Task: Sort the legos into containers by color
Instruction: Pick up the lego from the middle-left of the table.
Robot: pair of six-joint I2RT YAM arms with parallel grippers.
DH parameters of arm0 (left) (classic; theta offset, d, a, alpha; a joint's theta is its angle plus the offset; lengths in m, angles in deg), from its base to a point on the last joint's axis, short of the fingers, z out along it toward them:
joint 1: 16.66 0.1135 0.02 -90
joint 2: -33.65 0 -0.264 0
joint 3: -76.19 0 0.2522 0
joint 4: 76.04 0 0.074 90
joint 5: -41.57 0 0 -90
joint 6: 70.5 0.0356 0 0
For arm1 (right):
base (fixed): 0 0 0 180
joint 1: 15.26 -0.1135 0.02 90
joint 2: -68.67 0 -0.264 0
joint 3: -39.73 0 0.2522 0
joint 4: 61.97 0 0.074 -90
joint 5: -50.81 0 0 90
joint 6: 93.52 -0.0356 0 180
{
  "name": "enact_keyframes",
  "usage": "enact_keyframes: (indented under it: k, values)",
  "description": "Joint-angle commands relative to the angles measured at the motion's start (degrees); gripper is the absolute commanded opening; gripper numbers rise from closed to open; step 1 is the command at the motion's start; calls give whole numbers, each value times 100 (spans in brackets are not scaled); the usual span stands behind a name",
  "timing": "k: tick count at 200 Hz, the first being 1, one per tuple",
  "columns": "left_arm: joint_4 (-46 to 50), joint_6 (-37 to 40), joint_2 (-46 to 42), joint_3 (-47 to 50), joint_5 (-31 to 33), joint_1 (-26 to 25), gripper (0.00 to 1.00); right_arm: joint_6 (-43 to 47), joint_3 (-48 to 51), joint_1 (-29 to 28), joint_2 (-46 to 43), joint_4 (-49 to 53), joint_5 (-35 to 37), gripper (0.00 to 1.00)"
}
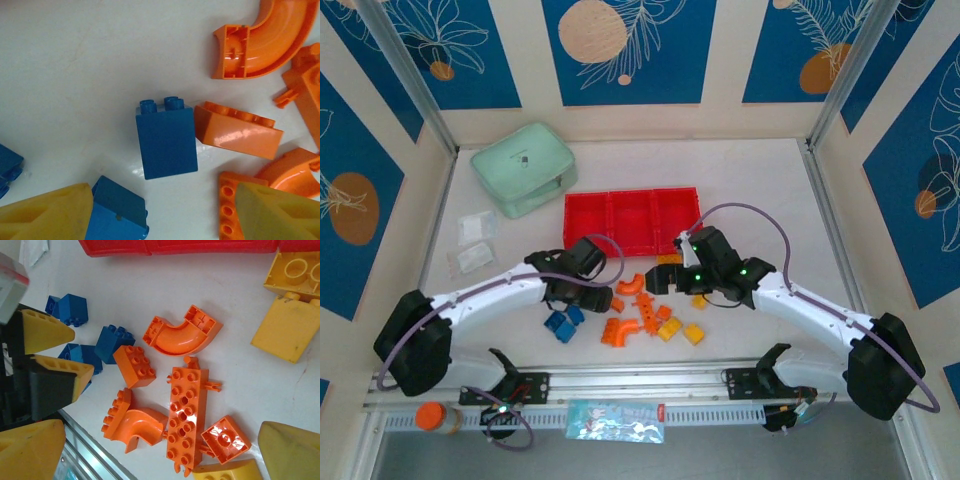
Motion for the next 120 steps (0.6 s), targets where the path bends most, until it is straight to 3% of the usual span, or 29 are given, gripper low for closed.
enact_keyframes:
  k: [1,74,120]
  values:
    - [122,137,238,-230,123,-53,73,-58,-3,-49,-1,24,69,99]
    - [-72,143,939,-336,293,-53,70,-41,-51,-57,49,22,98,99]
    - [-170,29,1159,-420,617,-43,60,-19,-75,-48,58,30,115,99]
